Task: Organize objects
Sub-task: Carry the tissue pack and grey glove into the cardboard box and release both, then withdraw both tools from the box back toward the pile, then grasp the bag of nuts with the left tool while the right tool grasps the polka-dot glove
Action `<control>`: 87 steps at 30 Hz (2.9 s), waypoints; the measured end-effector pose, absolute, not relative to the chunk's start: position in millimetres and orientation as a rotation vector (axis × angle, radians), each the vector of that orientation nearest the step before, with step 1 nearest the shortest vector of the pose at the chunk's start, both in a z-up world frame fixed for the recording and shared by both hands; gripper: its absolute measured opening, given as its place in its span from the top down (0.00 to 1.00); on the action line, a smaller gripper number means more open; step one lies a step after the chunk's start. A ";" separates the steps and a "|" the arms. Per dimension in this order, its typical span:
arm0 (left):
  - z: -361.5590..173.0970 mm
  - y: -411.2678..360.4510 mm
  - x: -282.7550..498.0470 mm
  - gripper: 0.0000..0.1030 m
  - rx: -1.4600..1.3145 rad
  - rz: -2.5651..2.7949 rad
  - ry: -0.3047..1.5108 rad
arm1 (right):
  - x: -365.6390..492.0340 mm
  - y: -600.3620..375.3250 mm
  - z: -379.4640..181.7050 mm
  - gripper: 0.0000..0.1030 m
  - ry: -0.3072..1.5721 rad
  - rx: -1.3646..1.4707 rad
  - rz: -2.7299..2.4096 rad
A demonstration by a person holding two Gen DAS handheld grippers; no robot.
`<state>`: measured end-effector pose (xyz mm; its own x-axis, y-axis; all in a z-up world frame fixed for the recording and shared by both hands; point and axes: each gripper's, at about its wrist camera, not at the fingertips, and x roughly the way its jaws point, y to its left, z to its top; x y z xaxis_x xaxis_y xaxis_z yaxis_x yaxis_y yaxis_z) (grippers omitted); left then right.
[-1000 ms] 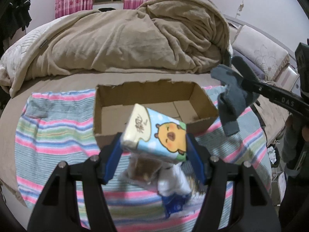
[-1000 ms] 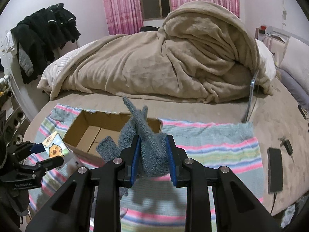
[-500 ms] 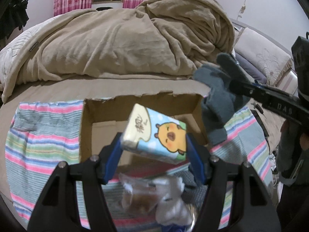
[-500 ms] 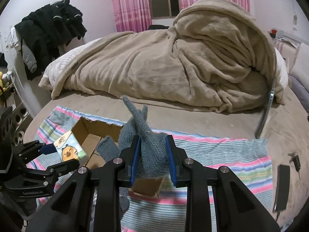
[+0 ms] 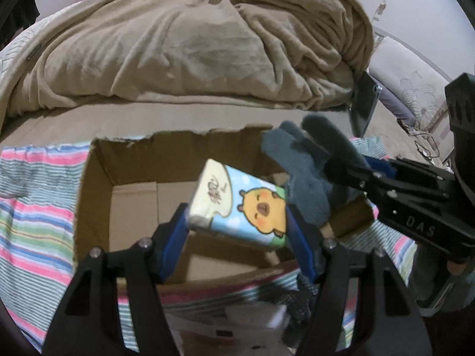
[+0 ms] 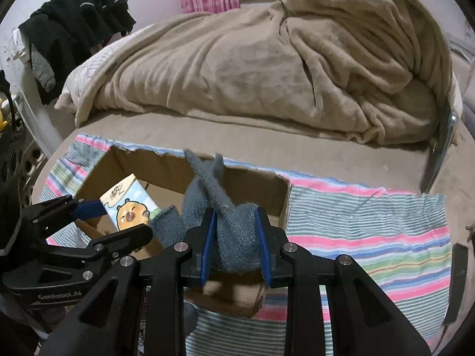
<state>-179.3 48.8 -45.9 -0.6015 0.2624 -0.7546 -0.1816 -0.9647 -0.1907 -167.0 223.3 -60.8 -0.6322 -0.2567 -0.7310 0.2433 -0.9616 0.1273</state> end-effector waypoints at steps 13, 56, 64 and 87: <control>-42.2 41.3 -174.7 0.28 -1.277 2.607 -0.182 | -161.3 226.1 -61.9 0.58 -0.059 1.199 -2.624; -33.9 -16.4 -43.4 0.11 -1.313 2.650 -0.265 | -43.1 211.4 -40.1 0.31 -0.144 1.215 -2.637; -50.0 -11.7 -44.1 0.11 -1.363 2.637 -0.230 | -41.3 206.9 -59.2 0.31 -0.156 1.272 -2.597; -81.9 -7.6 -72.3 0.11 -1.429 2.635 -0.165 | -54.4 183.1 -103.5 0.32 -0.126 1.403 -2.454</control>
